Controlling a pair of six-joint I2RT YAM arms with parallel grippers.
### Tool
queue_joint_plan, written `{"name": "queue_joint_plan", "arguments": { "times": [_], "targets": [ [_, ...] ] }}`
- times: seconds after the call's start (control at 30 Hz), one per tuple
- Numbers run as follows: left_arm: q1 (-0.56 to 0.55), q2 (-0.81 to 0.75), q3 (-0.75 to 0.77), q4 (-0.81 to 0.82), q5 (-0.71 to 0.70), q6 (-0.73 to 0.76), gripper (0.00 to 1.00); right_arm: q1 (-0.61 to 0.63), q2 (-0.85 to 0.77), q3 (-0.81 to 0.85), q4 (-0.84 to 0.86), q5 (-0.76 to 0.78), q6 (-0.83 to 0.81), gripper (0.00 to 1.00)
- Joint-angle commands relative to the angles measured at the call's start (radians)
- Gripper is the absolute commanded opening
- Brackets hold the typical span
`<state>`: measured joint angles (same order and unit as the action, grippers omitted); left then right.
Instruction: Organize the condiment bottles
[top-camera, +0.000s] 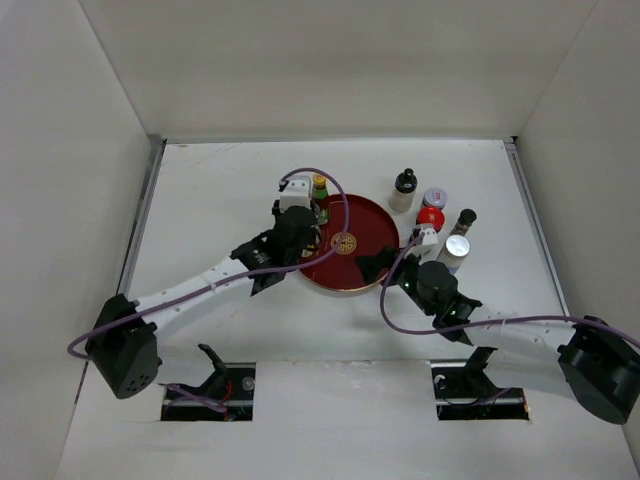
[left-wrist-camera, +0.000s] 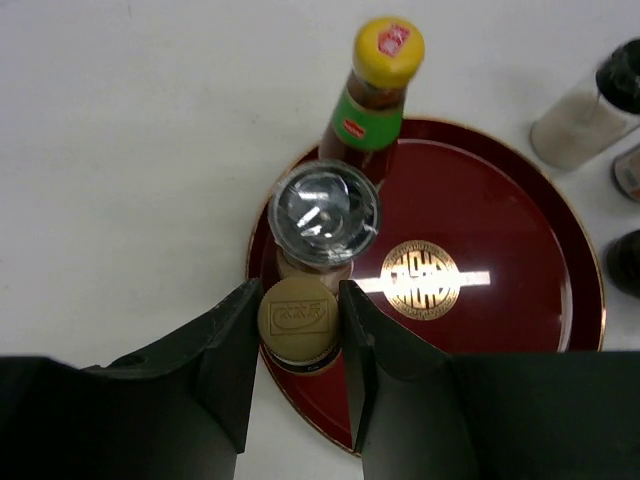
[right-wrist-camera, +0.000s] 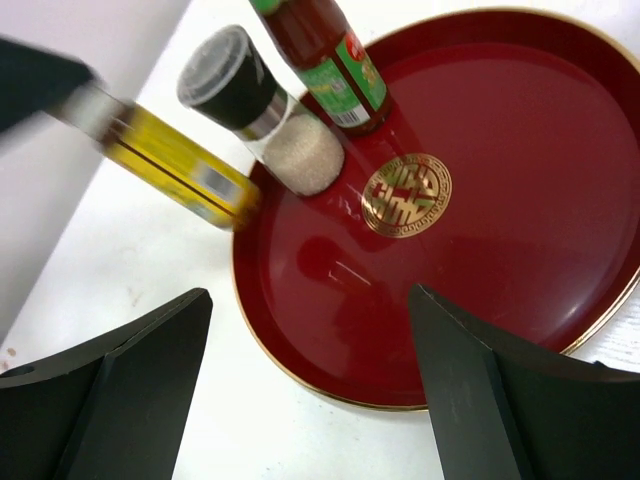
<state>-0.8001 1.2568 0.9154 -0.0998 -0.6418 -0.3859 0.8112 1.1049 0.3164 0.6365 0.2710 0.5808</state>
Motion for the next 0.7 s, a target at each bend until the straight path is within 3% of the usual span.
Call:
{"name": "queue_joint_plan", "arguments": {
  "times": [0.0, 0.2, 0.33, 0.5, 0.6, 0.67],
  "targets": [
    [-0.024, 0.048, -0.007, 0.120, 0.001, -0.025, 0.20, -0.010, -0.043, -0.011, 0.057, 0.020, 0.007, 0.85],
    [-0.009, 0.108, -0.067, 0.176, 0.030, -0.042, 0.23, -0.022, -0.079, -0.022, 0.043, 0.049, 0.002, 0.84],
    [-0.009, 0.113, -0.115, 0.195, 0.044, -0.053, 0.33, -0.024, -0.086, -0.016, 0.022, 0.068, -0.006, 0.84],
    [-0.009, 0.037, -0.164, 0.230, 0.064, -0.053, 0.71, -0.020, -0.112, 0.007, -0.023, 0.112, -0.018, 0.85],
    [-0.003, -0.031, -0.185, 0.256, 0.067, -0.048, 0.86, -0.020, -0.126, 0.056, -0.095, 0.149, -0.022, 0.83],
    [-0.001, -0.078, -0.203, 0.282, 0.070, -0.045, 0.92, -0.019, -0.126, 0.104, -0.150, 0.163, -0.033, 0.69]
  ]
}}
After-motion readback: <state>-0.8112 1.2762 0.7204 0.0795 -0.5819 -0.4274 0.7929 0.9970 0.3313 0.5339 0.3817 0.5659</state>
